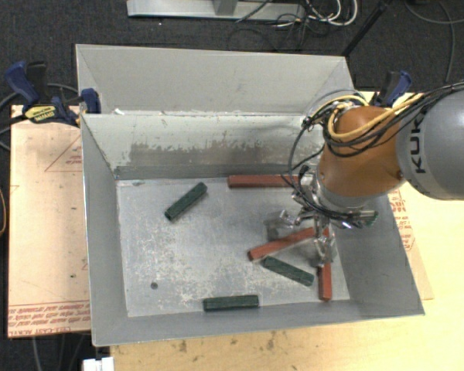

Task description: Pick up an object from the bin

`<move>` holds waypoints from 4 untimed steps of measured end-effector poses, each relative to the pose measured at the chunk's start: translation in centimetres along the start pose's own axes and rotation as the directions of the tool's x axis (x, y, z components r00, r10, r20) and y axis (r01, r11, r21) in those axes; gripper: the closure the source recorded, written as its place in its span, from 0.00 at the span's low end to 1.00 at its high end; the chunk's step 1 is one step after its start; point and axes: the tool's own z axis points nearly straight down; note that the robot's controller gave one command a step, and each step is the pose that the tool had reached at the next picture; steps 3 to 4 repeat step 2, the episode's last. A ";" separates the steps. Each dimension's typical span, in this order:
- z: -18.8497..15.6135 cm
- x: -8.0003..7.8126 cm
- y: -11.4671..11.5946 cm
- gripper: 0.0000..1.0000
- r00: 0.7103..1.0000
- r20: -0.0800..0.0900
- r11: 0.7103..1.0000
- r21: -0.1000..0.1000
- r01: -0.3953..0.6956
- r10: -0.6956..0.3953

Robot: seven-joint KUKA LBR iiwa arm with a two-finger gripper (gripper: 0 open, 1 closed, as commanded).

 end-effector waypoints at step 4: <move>-13.7 -1.5 -1.4 1.00 1.000 0.011 1.000 0.016 -0.007 0.006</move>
Offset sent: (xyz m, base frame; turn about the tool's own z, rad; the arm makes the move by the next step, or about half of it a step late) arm 0.0000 0.0000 0.0000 0.0000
